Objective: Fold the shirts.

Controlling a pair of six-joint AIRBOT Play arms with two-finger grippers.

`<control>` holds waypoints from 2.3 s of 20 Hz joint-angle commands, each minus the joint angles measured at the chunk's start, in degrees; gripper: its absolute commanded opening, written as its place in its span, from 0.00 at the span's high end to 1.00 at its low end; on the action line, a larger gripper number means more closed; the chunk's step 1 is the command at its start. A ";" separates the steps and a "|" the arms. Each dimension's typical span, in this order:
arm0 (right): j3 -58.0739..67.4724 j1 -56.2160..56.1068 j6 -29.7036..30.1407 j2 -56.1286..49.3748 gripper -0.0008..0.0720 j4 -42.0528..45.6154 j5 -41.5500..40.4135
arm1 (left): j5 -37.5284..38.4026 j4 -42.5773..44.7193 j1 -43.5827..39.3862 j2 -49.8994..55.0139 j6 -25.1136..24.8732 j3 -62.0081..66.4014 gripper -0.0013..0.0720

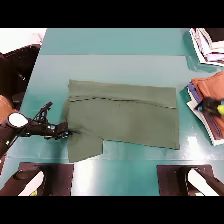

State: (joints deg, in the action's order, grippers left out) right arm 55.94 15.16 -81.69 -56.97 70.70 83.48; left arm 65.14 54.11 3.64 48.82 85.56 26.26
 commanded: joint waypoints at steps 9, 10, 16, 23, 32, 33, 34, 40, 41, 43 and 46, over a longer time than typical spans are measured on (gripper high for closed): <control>-31.82 4.96 3.65 2.19 0.40 -2.19 -4.37 | 1.92 1.05 0.04 -0.07 -2.03 3.76 0.95; -31.76 3.76 3.56 2.19 0.40 -2.21 -4.74 | 1.92 1.97 0.04 -0.07 -2.03 3.76 0.95; -30.75 -1.53 3.65 2.23 0.97 -1.01 -4.09 | 10.60 11.15 0.04 -0.17 -3.34 4.48 0.95; -22.99 -4.72 3.56 15.50 0.97 8.57 8.44 | 19.87 11.45 0.04 -11.82 1.66 5.07 0.95; -3.96 -8.61 3.58 -0.92 0.97 6.84 -3.04 | 0.87 4.61 0.04 3.50 -4.22 20.83 0.95; -1.46 -10.08 3.58 -4.37 0.97 6.86 -4.59 | -0.98 4.59 0.04 7.21 -5.16 23.65 0.95; 1.20 -11.34 3.54 -7.85 0.97 6.82 -5.73 | -2.60 4.59 0.04 11.41 -5.68 26.56 0.95; 15.54 -13.92 3.52 -25.20 0.97 3.02 -8.20 | -10.34 1.92 0.04 30.23 -9.60 35.80 0.95; 17.25 -13.75 3.56 -27.32 0.97 0.68 -8.35 | -11.67 1.11 0.02 31.93 -9.62 36.39 0.95; 20.37 -13.64 3.56 -31.06 0.97 -2.27 -8.63 | -13.66 -0.44 0.04 33.51 -9.60 36.52 0.95; 23.74 -13.49 3.85 -34.60 0.69 -6.47 -8.90 | -14.05 -0.61 0.04 33.55 -9.51 36.72 0.52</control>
State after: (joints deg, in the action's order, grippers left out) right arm 75.94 1.67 -78.11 -87.44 69.45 75.07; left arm 53.04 54.87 3.66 80.62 76.36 62.19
